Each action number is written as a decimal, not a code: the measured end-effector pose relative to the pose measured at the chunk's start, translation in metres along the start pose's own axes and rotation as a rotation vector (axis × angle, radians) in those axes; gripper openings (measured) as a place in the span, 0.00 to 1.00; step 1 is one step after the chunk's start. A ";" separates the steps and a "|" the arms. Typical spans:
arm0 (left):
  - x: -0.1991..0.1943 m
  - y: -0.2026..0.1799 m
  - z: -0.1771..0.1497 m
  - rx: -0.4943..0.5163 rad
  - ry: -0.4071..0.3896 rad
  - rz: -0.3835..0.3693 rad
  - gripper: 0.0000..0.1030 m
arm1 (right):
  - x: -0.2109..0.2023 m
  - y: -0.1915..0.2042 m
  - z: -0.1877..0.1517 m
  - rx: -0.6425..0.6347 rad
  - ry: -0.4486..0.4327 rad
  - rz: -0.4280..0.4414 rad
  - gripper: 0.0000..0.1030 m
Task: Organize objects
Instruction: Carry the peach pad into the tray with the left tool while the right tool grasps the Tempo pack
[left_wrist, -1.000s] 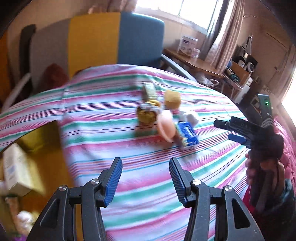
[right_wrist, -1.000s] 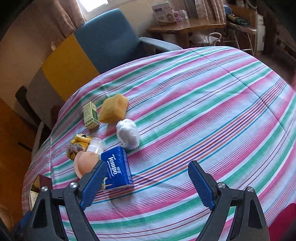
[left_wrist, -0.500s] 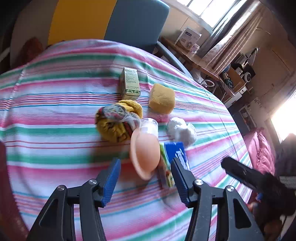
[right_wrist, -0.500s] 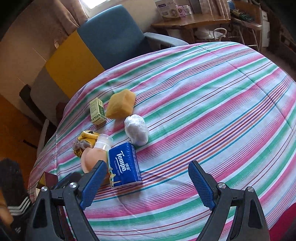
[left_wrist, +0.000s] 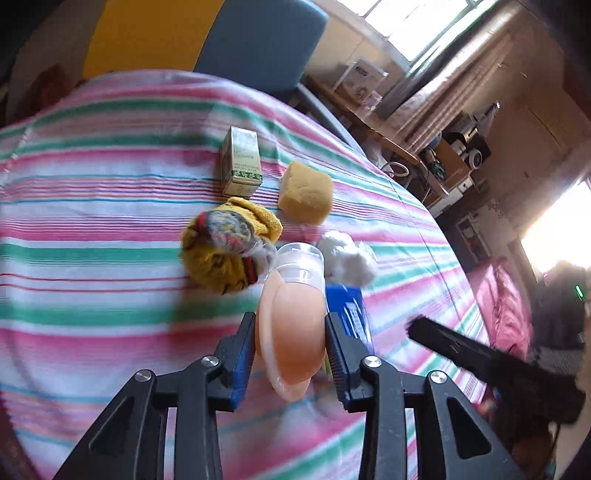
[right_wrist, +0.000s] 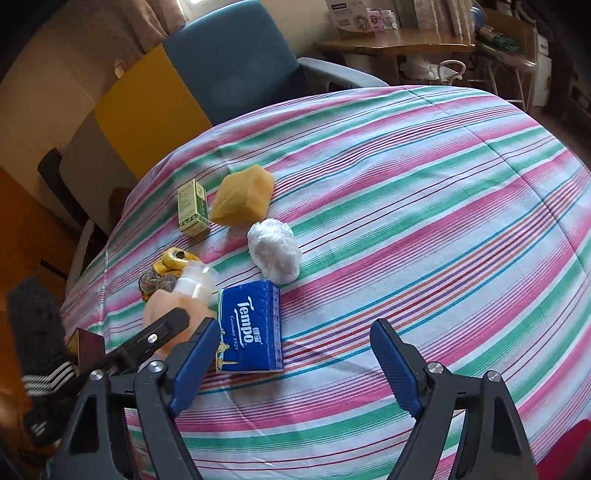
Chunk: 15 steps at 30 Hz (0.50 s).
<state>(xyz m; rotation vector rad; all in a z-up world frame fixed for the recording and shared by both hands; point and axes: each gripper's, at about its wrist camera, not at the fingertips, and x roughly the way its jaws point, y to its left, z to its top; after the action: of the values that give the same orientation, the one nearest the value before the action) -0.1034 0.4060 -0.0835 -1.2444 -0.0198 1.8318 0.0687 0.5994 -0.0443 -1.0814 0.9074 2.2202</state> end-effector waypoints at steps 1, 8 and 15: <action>-0.011 -0.002 -0.006 0.021 -0.010 0.011 0.35 | 0.001 0.001 0.000 -0.010 0.003 -0.002 0.81; -0.059 0.001 -0.038 0.043 -0.046 0.056 0.35 | 0.012 0.013 -0.005 -0.078 0.013 -0.006 0.81; -0.098 0.014 -0.064 0.017 -0.068 0.077 0.35 | 0.028 0.030 -0.011 -0.148 0.024 0.005 0.81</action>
<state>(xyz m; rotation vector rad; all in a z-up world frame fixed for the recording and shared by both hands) -0.0546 0.3038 -0.0492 -1.1852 0.0056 1.9363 0.0378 0.5755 -0.0620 -1.1752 0.7657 2.3135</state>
